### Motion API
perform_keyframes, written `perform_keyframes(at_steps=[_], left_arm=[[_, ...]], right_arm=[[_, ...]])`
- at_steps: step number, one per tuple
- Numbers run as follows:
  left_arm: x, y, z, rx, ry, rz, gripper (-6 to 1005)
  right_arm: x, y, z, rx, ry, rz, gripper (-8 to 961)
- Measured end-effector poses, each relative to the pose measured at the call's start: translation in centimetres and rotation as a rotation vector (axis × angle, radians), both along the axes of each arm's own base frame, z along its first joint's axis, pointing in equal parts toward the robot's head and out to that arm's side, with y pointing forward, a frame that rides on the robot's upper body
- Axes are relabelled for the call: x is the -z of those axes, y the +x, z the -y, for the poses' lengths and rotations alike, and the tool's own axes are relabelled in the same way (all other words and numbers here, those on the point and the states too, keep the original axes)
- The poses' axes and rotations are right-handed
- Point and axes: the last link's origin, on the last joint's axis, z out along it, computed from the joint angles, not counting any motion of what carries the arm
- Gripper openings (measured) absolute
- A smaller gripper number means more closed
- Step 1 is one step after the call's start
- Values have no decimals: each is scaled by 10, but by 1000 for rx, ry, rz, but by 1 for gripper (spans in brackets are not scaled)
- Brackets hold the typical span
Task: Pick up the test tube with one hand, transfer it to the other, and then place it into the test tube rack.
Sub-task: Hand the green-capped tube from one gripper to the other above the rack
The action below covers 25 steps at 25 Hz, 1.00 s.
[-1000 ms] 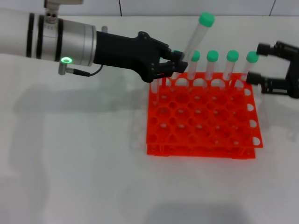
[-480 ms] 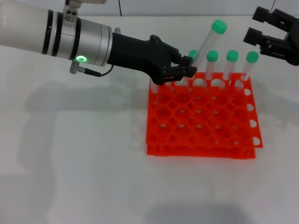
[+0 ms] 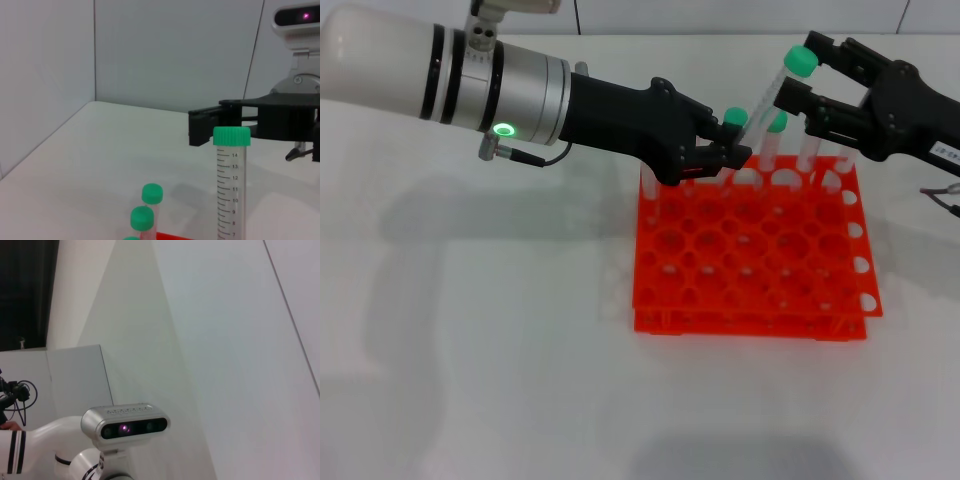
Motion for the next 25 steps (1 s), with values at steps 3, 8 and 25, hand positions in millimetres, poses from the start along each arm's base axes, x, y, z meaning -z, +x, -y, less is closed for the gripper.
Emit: perform_keyframes(at_steps=[3,8,25], left_arm=[[1,0,1,1,-1,0,196],[1,-1,1,1,-1,1,196],[5,-2,3,5,2,-3,196]], right_arm=[[3,-1,-1,3,2,1,870],[5,-3,-2,0,-1,1,870],[8,-1,-6,30,9,18,489]])
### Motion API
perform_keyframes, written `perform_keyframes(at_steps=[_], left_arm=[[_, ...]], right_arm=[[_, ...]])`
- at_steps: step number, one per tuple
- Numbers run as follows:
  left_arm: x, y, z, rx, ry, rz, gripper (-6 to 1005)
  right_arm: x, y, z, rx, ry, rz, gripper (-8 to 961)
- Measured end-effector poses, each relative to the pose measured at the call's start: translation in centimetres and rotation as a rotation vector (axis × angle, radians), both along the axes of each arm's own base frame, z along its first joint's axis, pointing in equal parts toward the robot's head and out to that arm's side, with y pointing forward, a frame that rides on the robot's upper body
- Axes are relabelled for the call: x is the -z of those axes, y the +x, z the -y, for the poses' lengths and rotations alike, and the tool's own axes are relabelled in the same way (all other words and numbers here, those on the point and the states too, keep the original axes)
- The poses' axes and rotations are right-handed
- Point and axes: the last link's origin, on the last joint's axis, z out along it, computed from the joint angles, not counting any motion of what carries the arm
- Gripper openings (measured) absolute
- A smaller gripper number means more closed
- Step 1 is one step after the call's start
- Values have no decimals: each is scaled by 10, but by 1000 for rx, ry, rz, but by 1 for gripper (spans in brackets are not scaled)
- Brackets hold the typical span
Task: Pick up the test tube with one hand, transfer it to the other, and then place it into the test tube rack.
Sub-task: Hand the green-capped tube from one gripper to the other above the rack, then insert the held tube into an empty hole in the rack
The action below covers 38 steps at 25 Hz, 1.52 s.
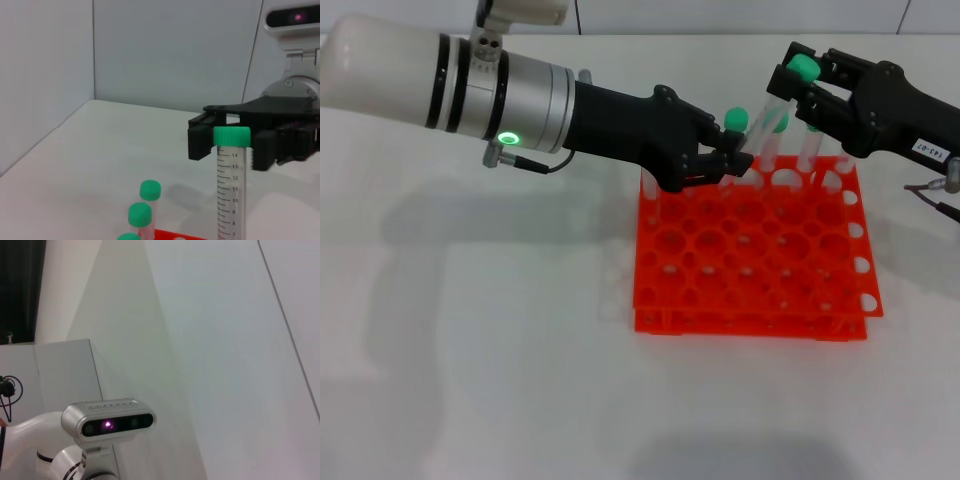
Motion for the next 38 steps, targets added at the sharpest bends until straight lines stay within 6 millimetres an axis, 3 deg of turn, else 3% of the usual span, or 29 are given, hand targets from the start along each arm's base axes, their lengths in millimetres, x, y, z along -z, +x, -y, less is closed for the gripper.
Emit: perform_keyframes(at_steps=[4,20,29,38], left_arm=[[2,0,1,3,-4,-6,196],[-1,10,1,-54,-15,-13,196],[-21,23,2,-117,9,-58,435],[-73,18,27,-198,152,-124,787]], right_arm=[[0,0,0,1,6,2,299],[-1,1,2,-13,6,-3,263],[-2,3,4,-13,4,-1,269],[2,1,7,-74,8,54,275]])
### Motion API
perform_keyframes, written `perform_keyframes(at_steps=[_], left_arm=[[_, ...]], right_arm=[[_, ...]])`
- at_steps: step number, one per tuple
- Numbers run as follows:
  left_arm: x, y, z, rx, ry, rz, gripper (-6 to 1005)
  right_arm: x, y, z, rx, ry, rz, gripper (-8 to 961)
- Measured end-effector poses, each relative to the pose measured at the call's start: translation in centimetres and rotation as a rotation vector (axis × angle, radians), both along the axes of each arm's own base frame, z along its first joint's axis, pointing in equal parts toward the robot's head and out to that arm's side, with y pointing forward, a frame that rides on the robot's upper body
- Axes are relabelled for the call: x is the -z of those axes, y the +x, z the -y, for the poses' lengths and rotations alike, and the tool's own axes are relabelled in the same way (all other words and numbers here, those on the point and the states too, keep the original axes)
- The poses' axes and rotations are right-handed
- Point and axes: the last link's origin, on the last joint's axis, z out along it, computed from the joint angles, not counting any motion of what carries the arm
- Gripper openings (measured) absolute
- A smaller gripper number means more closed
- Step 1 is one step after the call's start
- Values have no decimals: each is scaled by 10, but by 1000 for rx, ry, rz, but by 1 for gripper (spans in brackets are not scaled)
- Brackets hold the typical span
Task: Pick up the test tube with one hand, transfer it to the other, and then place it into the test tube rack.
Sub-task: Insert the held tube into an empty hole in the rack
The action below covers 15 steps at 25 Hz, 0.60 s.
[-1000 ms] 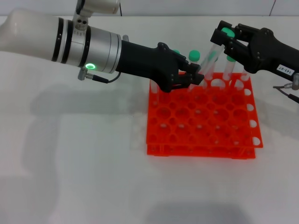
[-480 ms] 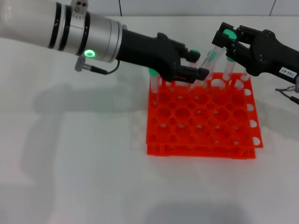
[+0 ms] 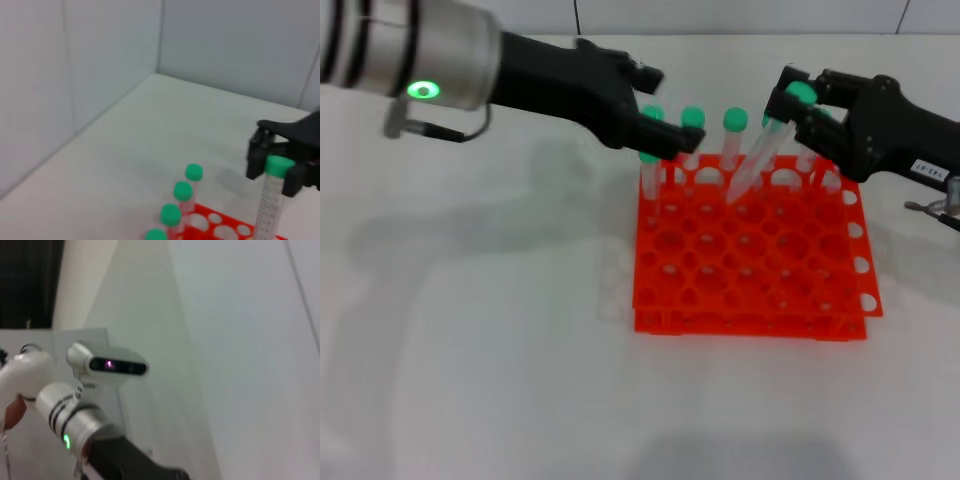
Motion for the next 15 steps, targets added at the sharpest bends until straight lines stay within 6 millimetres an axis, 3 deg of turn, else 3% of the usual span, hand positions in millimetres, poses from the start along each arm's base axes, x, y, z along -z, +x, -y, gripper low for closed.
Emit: perform_keyframes(at_steps=[3,8,15], left_arm=[[-17,-14,19,0,80,30,853],[-34,-59,53,-13,198,113,893],[-20,-123,91,3,272,210,893]], right_arm=[[1,-3,-3,-12,-2,15,278],[2,-10,-11,-20,3,36,281],[7,-16,-22,-16,5,80,286]])
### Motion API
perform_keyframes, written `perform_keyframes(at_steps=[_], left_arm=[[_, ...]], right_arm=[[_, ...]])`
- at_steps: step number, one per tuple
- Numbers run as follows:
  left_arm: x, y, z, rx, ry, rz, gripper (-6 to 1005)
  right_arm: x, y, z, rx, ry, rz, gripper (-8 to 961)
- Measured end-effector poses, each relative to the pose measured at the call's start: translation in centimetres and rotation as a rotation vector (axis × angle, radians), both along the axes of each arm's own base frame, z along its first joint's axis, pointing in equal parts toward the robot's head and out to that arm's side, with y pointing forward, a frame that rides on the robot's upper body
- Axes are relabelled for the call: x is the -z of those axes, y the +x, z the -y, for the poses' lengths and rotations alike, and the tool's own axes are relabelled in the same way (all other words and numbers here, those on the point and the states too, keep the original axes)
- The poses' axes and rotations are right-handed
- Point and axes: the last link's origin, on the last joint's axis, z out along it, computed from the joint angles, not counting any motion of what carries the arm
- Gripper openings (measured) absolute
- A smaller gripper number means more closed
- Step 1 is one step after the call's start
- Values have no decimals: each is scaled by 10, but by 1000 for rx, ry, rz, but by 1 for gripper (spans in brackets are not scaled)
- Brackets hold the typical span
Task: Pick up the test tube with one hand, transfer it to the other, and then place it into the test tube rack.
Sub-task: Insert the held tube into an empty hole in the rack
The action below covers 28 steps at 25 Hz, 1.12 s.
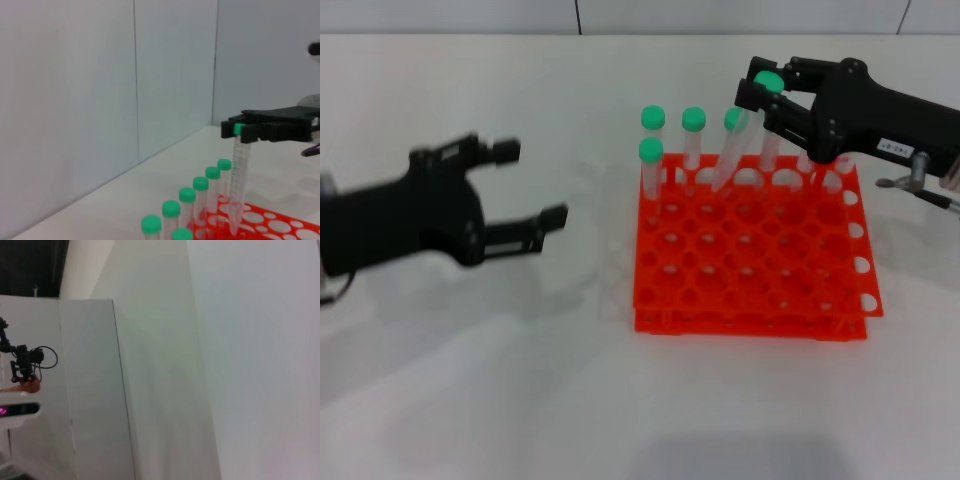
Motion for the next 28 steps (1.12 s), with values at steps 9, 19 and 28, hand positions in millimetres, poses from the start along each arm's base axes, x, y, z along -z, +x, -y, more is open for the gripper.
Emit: perform_keyframes(at_steps=[9,19,28], left_arm=[[32,-51,21,-51,20,62,893],[34,-65,24,-103,47,104,893],[38,-71,27,-116,45,102,893]], right_arm=[[6,-7,-10,5,13,40,292],[20,-18,-21,5,17,100,300],[33,-25,-22,-14,-2,144,306]])
